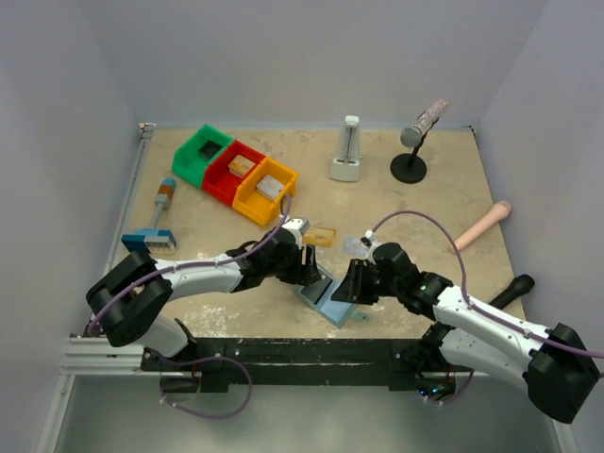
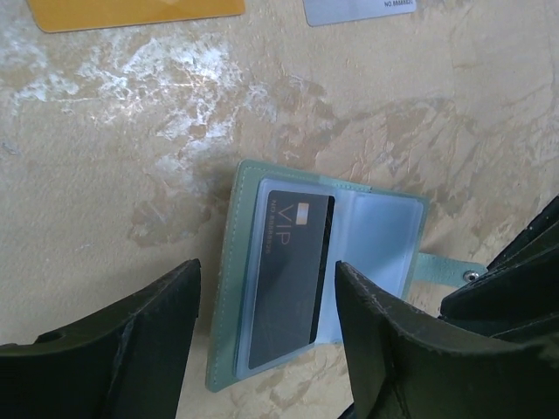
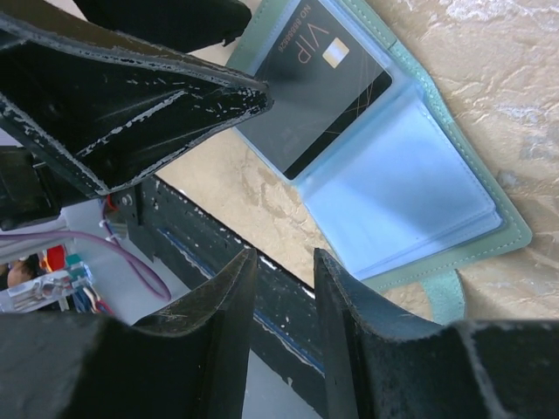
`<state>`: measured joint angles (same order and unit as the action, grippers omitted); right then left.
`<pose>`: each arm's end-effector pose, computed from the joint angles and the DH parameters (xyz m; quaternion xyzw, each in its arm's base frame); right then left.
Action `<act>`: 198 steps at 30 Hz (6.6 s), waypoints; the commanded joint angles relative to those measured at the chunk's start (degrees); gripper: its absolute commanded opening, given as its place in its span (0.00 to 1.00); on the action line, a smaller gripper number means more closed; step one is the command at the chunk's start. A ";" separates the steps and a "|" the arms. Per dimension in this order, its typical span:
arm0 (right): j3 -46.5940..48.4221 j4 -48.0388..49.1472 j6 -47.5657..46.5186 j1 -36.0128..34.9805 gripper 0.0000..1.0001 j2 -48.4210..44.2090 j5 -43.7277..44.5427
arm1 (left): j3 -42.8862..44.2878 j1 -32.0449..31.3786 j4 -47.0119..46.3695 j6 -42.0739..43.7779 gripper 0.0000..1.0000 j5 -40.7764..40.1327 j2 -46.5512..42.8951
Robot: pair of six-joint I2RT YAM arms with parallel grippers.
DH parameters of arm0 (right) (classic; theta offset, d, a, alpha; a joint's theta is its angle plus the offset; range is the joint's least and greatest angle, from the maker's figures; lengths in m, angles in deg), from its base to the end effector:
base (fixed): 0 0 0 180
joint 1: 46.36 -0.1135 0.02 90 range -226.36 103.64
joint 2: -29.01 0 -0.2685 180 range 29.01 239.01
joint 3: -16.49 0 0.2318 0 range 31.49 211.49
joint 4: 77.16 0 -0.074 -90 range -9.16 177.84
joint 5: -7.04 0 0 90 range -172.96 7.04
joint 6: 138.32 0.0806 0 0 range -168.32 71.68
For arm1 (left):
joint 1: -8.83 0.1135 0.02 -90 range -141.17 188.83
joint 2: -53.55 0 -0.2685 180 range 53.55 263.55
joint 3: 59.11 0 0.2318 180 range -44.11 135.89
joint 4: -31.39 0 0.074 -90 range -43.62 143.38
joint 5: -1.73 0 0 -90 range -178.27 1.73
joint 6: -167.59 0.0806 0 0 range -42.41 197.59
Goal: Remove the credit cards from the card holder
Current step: Remove the credit card from the card holder.
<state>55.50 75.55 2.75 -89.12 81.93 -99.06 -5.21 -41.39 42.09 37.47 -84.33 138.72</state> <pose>0.1295 0.1502 0.1722 0.0076 0.9035 0.3858 0.1863 0.1943 -0.2420 0.1575 0.0943 0.9081 -0.3106 0.2645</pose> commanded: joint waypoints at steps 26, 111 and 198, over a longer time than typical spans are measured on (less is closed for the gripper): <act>-3.27 11.15 4.57 -3.29 0.35 3.49 -1.57 | -24.39 0.03 -14.17 -16.21 0.13 -3.68 -13.70; 0.86 28.46 9.84 -12.43 0.48 26.70 6.08 | -24.92 -3.13 -15.48 -12.44 0.00 -4.30 -12.22; -12.58 47.36 19.25 -12.26 0.38 18.70 14.78 | -29.93 -3.13 -24.44 -16.40 0.00 -0.61 -4.92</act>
<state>44.04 116.75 20.56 -101.23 102.02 -87.25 -32.78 -44.16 10.24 19.81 -85.64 132.70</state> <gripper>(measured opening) 0.379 0.020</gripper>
